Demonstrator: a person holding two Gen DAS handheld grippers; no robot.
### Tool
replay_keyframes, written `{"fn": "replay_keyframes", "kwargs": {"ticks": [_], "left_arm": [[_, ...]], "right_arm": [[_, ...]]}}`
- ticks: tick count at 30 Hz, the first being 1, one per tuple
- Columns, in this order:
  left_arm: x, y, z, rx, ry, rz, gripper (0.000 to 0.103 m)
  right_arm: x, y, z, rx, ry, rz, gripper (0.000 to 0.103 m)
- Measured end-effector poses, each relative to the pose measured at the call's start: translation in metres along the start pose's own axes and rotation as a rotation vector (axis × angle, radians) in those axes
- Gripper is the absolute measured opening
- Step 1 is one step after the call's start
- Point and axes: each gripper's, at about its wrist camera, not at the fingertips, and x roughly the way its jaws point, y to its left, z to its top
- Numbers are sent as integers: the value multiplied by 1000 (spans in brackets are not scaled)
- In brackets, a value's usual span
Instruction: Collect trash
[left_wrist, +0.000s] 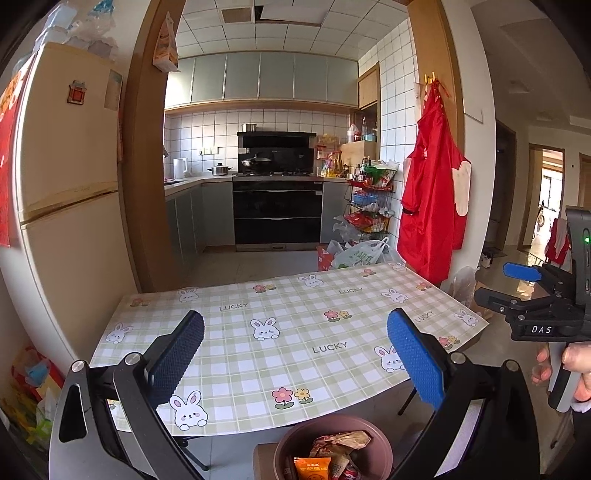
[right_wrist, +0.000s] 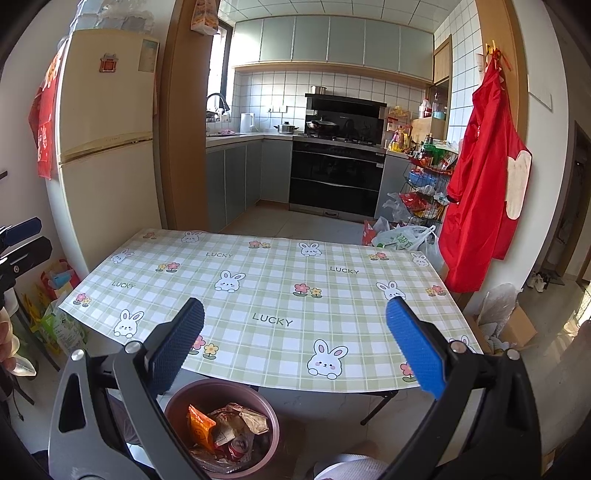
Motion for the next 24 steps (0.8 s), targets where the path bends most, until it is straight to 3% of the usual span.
{"fn": "replay_keyframes", "kwargs": {"ticks": [24], "left_arm": [[3,1,0,-8,2,14,97]], "right_arm": [[-3,3,1,-23,-8,-12,97]]}}
